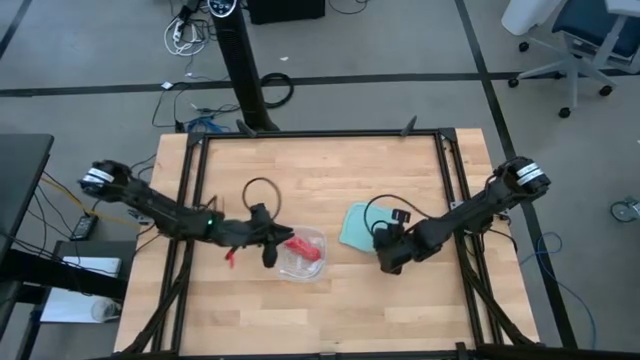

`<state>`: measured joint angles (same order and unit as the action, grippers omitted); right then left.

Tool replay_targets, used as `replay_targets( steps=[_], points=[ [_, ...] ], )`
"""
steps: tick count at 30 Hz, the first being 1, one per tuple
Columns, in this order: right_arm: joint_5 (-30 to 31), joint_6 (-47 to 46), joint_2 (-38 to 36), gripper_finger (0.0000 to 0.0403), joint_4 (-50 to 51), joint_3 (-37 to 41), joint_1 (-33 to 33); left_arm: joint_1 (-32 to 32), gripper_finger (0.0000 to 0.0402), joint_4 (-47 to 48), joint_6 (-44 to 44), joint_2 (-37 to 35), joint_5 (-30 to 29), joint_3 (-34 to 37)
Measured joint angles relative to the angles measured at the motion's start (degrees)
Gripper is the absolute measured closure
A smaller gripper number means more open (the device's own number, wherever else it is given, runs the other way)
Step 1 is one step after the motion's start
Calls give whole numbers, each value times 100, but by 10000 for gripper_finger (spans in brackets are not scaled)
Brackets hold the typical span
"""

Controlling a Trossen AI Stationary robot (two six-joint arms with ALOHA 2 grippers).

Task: Roll bandage
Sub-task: Close the transparent tupperware

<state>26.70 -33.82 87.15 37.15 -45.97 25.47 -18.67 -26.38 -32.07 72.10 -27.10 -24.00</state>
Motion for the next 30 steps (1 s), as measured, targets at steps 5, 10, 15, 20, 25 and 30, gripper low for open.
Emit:
replay_targets(
  steps=[5, 10, 15, 20, 25, 30],
  points=[
    [-37, -209, -757, 274, -19, 488, 5, 799, 326, 1646, 315, 2, 877, -956],
    [22, -520, -1278, 274, 17, 957, 22, 1454, 326, 2189, 806, 44, 1514, -1535],
    [-81, -781, -1695, 274, -35, 1439, -289, 1898, 326, 2184, 853, 221, 2194, -1791],
    [-358, -1176, -2242, 274, -173, 1880, -876, 2058, 326, 2205, 864, 578, 2539, -1994],
    [-806, -1271, -2801, 274, -684, 2228, -1433, 2168, 326, 2220, 1090, 1082, 3099, -2371],
    [-1667, -1174, -3185, 274, -1396, 2582, -2079, 2273, 326, 2187, 1431, 1530, 3388, -2791]
  ],
)
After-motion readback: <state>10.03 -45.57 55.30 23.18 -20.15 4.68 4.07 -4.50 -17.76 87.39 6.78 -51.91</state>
